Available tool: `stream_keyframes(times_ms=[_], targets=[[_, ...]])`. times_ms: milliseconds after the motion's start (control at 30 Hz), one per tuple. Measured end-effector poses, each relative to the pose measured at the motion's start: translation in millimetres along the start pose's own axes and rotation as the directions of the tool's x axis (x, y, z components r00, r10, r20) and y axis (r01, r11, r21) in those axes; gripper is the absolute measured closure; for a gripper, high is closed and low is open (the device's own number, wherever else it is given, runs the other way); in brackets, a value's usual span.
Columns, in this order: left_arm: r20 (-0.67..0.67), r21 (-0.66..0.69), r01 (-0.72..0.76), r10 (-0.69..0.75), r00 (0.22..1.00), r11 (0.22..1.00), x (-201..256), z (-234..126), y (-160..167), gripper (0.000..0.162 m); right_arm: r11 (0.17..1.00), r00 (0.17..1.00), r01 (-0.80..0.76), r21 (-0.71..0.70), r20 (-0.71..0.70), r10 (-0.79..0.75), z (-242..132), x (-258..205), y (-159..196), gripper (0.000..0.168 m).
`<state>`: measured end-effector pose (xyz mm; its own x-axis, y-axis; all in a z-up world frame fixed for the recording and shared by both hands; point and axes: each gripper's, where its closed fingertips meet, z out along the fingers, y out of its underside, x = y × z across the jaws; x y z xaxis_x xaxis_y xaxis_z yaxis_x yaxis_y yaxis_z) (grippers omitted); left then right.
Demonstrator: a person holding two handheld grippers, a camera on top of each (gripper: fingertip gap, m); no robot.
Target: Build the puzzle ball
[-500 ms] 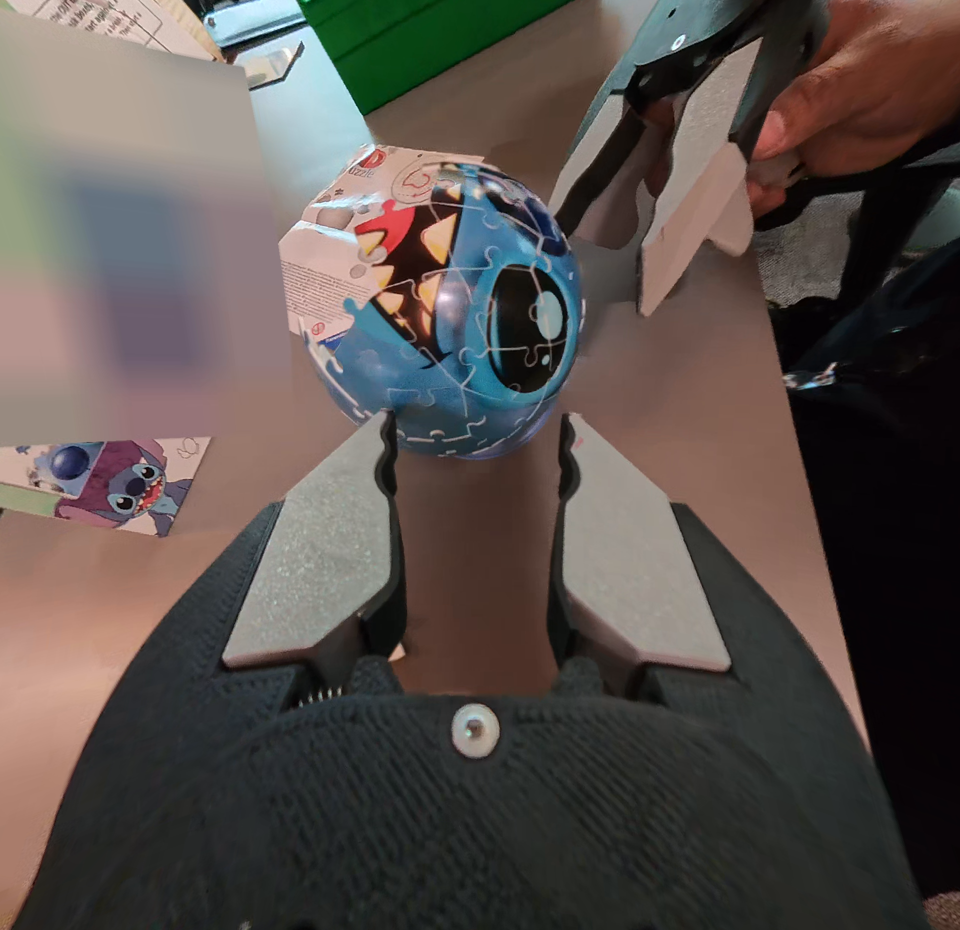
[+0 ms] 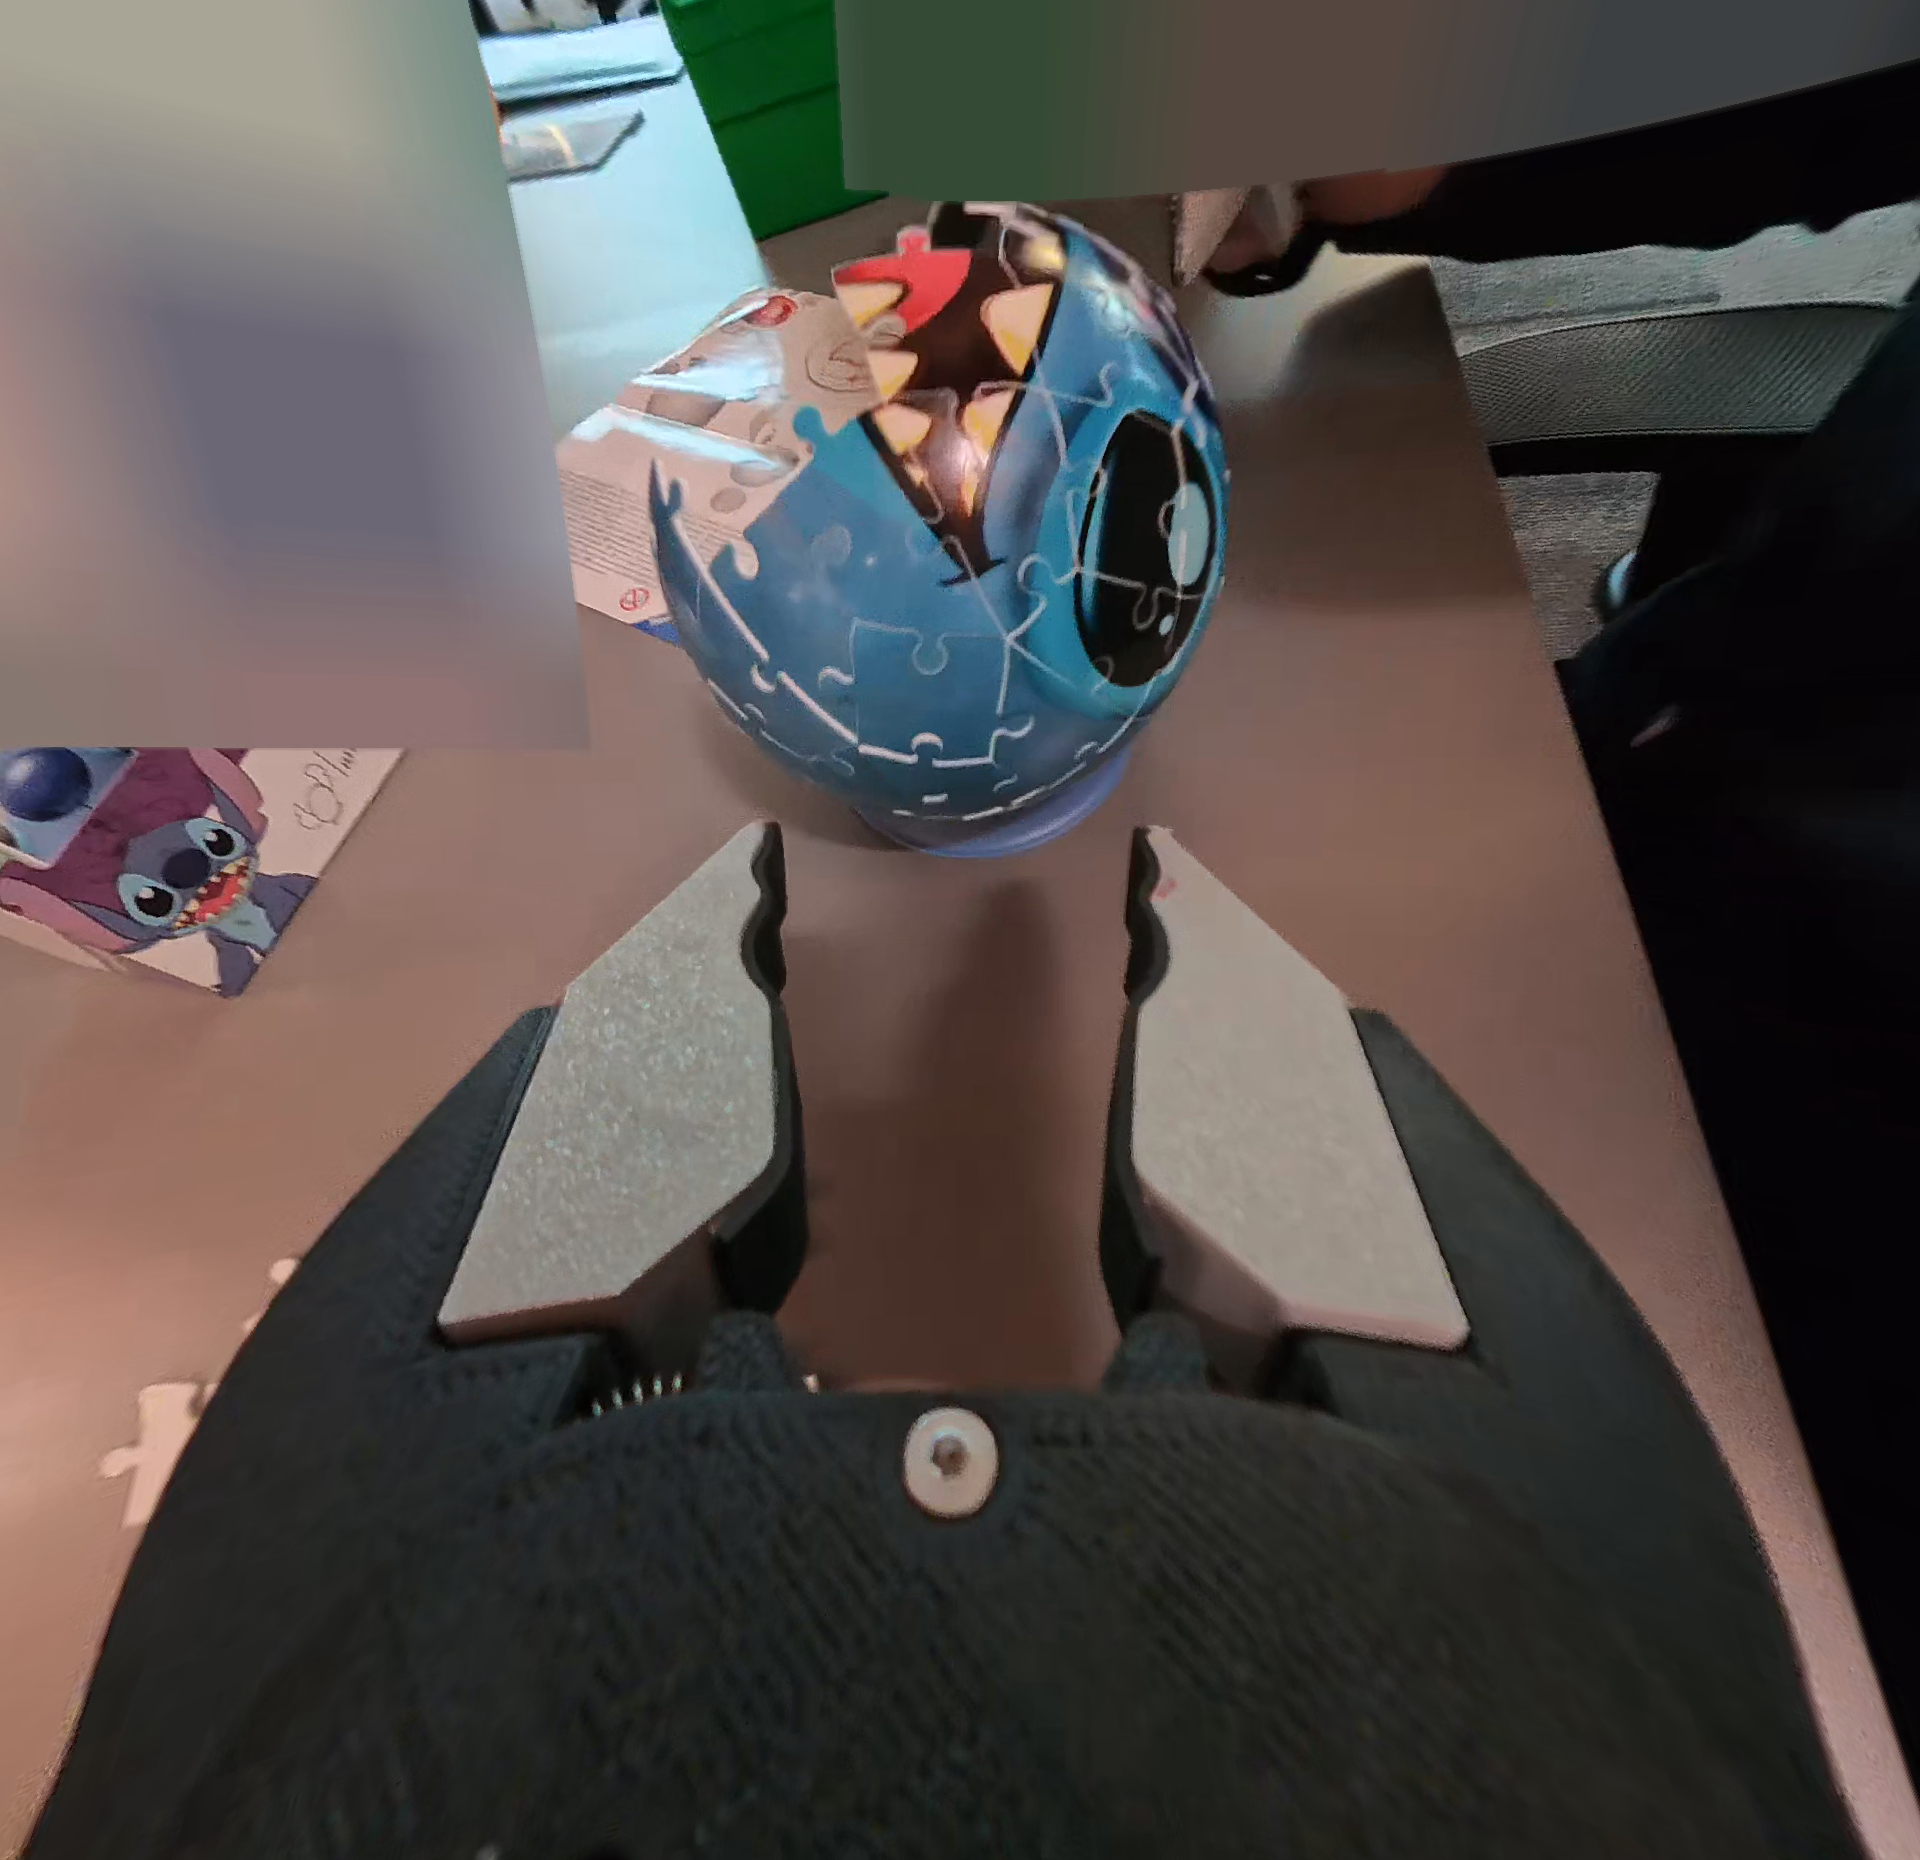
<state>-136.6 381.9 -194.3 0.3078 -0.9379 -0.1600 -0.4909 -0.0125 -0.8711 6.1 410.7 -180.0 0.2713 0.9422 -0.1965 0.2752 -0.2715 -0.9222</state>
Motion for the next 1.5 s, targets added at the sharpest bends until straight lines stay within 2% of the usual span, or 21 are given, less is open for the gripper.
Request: stream_keyframes(times_ms=[167, 233, 333, 500, 667, 833, 1167, 1500], targets=[[-0.048, 0.040, 0.043, -0.041, 0.998, 0.998, 1, 2, 1, 0.099, 0.984, 0.981, 0.179, 0.007, 0.076, -0.179, 7, 26, -5, 0.091], [-0.074, 0.061, 0.059, -0.054, 0.996, 0.996, 2, 4, -2, 0.100, 0.981, 0.978, 0.192, 0.028, 0.078, -0.193, 10, 42, -12, 0.084], [-0.104, 0.064, 0.067, -0.060, 0.993, 0.996, 2, 9, -2, 0.098, 0.987, 0.972, 0.160, 0.032, 0.167, -0.163, 13, 50, -20, 0.075], [-0.180, 0.053, 0.126, -0.115, 0.977, 0.991, 8, 21, 8, 0.097, 0.972, 0.952, 0.234, 0.010, 0.203, -0.231, 18, 58, -12, 0.081], [-0.265, 0.033, 0.186, -0.170, 0.949, 0.982, 11, 22, 9, 0.096, 0.976, 0.946, 0.217, -0.012, 0.247, -0.207, 21, 54, -2, 0.088], [-0.290, 0.039, 0.216, -0.196, 0.937, 0.976, 10, 19, 8, 0.100, 0.985, 0.937, 0.169, -0.039, 0.315, -0.149, 23, 48, 4, 0.098], [-0.257, -0.038, 0.100, -0.106, 0.961, 0.994, 20, 24, 21, 0.101, 0.997, 0.965, 0.070, 0.024, 0.252, -0.074, 16, 71, -10, 0.120], [-0.248, -0.091, 0.088, -0.109, 0.963, 0.992, 20, 26, 30, 0.103, 0.995, 0.978, 0.095, 0.002, 0.189, -0.094, 20, 80, -8, 0.125]])
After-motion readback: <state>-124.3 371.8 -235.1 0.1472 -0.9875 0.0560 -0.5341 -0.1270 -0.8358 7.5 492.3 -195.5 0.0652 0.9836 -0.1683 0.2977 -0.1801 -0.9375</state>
